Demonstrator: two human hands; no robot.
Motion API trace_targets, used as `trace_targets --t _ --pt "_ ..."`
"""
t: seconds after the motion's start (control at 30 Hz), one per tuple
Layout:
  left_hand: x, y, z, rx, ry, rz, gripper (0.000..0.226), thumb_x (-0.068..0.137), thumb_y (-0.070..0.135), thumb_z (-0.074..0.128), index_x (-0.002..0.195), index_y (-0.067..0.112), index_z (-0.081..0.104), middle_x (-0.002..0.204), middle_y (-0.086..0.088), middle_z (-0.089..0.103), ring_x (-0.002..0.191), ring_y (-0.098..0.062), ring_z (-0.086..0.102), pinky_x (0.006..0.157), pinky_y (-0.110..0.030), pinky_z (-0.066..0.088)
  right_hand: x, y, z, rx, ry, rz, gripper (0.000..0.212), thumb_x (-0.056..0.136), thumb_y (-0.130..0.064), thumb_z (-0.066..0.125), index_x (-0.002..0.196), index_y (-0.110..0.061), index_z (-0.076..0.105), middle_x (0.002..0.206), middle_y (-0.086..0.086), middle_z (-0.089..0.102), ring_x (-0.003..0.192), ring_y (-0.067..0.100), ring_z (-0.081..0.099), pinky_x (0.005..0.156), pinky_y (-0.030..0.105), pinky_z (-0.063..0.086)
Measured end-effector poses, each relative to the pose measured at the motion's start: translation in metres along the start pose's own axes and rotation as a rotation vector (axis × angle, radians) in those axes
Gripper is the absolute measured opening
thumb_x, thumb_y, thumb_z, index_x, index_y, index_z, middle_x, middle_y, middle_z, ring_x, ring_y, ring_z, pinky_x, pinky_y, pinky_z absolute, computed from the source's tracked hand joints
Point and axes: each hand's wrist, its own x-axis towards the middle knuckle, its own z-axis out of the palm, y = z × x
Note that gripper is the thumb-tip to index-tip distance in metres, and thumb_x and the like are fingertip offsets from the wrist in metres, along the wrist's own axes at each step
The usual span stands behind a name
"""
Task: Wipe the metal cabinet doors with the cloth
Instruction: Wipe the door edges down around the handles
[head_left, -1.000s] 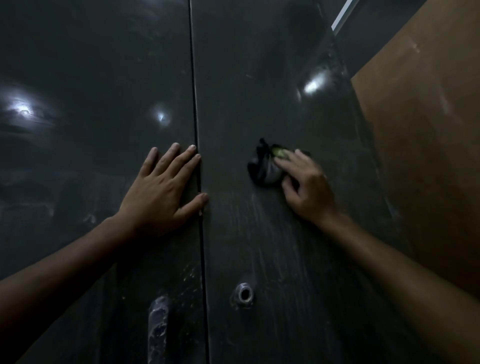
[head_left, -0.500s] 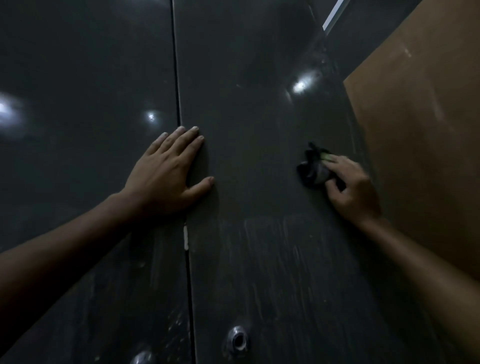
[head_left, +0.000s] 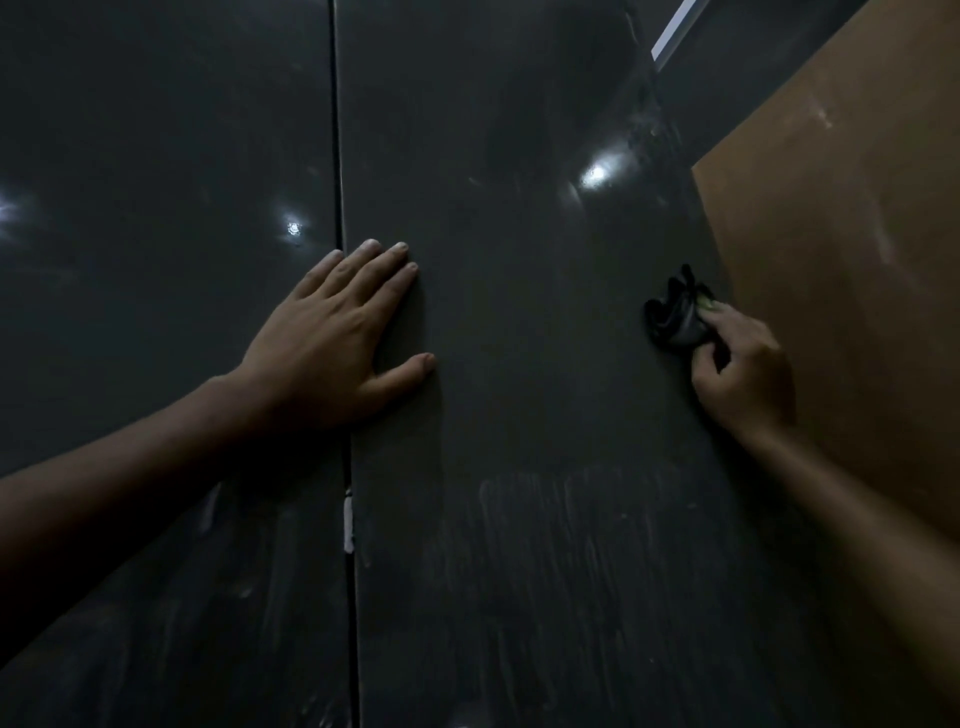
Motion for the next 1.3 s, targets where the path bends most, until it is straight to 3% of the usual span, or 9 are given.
trace_targets --t 0.1,0.23,0.4,0.53,0.67,0.8,1.0,1.17,1.3 --pt "0.000 0.002 -0.001 -0.014 0.004 -0.007 0.104 0.089 0.085 0.020 0.168 0.017 0.019 0.176 -0.003 0.012 0.163 -0.018 0.003 0.130 -0.033 -0.003 0.038 -0.017 0.008 -0.031 0.009 0.113 0.053 0.086 -0.019 0.042 0.134 -0.009 0.065 0.132 0.020 0.065 0.113 0.045 0.060 0.096 0.046 0.051" --pt "-0.002 0.004 -0.008 -0.052 -0.006 -0.029 0.106 0.086 0.084 0.021 0.167 0.016 0.022 0.176 -0.004 0.014 0.163 -0.019 0.007 0.128 -0.031 0.000 0.110 -0.110 0.030 0.027 -0.047 0.161 0.052 0.093 -0.016 0.043 0.142 -0.022 0.060 0.141 0.015 0.061 0.127 0.040 0.056 0.109 0.041 0.045" --pt "-0.003 -0.002 -0.014 -0.064 0.060 -0.107 0.098 0.089 0.079 0.034 0.162 0.012 0.035 0.171 -0.008 0.030 0.159 -0.026 0.023 0.127 -0.036 0.015 0.083 -0.228 0.048 0.127 -0.117 -0.361 0.051 0.086 -0.025 0.044 0.130 -0.024 0.068 0.132 0.002 0.067 0.113 0.034 0.059 0.098 0.042 0.047" --pt "-0.014 -0.016 -0.018 -0.072 0.099 -0.144 0.077 0.091 0.070 0.045 0.144 0.014 0.050 0.156 -0.009 0.046 0.145 -0.031 0.044 0.119 -0.046 0.036 0.048 -0.184 0.036 0.227 -0.073 -0.620 0.039 0.082 -0.028 0.054 0.112 -0.017 0.076 0.122 0.004 0.072 0.109 0.032 0.064 0.091 0.041 0.048" --pt "-0.031 -0.040 -0.028 -0.057 0.080 -0.128 0.073 0.091 0.072 0.044 0.139 0.018 0.052 0.155 -0.007 0.047 0.144 -0.031 0.045 0.119 -0.049 0.037 0.069 -0.145 0.034 0.112 -0.052 -0.260 0.043 0.089 -0.022 0.050 0.128 -0.018 0.067 0.129 0.009 0.067 0.115 0.039 0.057 0.099 0.046 0.043" --pt "-0.050 -0.064 -0.039 -0.040 0.074 -0.148 0.075 0.091 0.072 0.043 0.142 0.018 0.051 0.156 -0.007 0.046 0.145 -0.031 0.043 0.118 -0.050 0.036 0.102 -0.234 0.047 0.094 -0.062 0.022 0.049 0.096 -0.020 0.041 0.142 -0.026 0.057 0.143 0.005 0.057 0.128 0.037 0.049 0.109 0.043 0.038" --pt "-0.087 -0.072 -0.034 -0.121 0.379 -0.263 0.049 0.097 0.048 0.051 0.116 0.003 0.052 0.136 -0.020 0.048 0.120 -0.037 0.047 0.100 -0.043 0.038 0.037 -0.369 0.058 0.245 -0.130 -0.511 0.042 0.093 -0.021 0.049 0.132 -0.028 0.064 0.137 -0.006 0.061 0.127 0.025 0.051 0.106 0.036 0.034" --pt "-0.104 -0.050 -0.023 -0.201 0.434 -0.292 0.043 0.099 0.043 0.050 0.118 0.004 0.053 0.130 -0.017 0.048 0.116 -0.035 0.047 0.100 -0.038 0.034 -0.029 -0.297 0.036 0.378 -0.196 -0.728 0.034 0.086 -0.028 0.058 0.115 -0.023 0.076 0.131 -0.004 0.069 0.127 0.025 0.057 0.107 0.039 0.041" --pt "-0.115 -0.027 -0.018 -0.163 0.252 -0.205 0.051 0.097 0.054 0.049 0.127 0.013 0.054 0.140 -0.009 0.046 0.127 -0.030 0.045 0.109 -0.044 0.034 -0.050 -0.196 0.024 0.325 -0.104 -0.455 0.037 0.083 -0.026 0.057 0.115 -0.018 0.076 0.131 0.002 0.070 0.127 0.031 0.057 0.108 0.048 0.044"
